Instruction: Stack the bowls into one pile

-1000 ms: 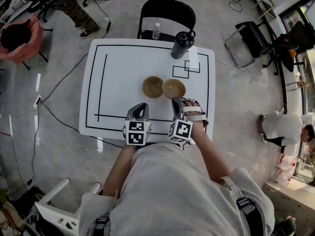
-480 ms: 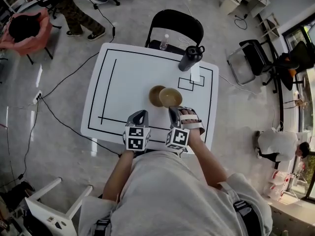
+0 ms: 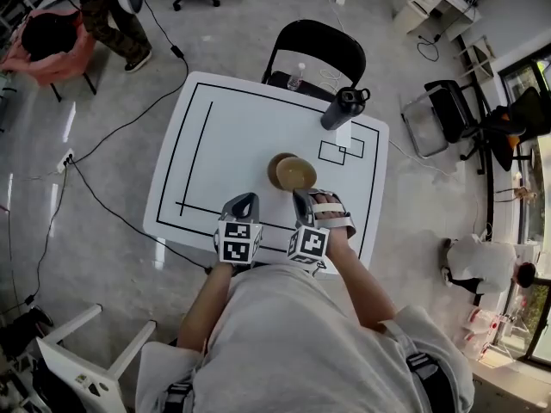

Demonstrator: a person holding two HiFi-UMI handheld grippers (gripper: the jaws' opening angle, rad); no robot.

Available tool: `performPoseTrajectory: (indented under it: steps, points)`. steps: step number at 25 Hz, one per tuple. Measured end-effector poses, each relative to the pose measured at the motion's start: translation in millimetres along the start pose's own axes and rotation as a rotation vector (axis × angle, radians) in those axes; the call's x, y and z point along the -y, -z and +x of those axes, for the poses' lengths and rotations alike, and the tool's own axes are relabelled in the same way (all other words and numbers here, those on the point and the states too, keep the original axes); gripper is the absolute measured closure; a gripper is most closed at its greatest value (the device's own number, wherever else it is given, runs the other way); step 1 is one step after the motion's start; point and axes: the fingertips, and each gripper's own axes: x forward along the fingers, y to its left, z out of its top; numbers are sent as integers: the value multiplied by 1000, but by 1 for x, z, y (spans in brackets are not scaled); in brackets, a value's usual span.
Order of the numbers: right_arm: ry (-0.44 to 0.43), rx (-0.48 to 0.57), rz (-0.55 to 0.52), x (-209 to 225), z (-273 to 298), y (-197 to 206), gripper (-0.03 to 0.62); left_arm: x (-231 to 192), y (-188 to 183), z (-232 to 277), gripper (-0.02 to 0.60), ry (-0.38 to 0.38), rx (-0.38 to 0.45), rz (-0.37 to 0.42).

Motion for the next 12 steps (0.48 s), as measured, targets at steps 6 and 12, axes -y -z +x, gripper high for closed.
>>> performPoseTrajectory:
  steps: [6,12]
  points:
    - [-19,-1,-10,-4,10,-7,577,-13,3,0,578,-13,-9,-14]
    - [-33,3,-18,-5,19,-12,577,-22,6,3,578,-21,-16,-25]
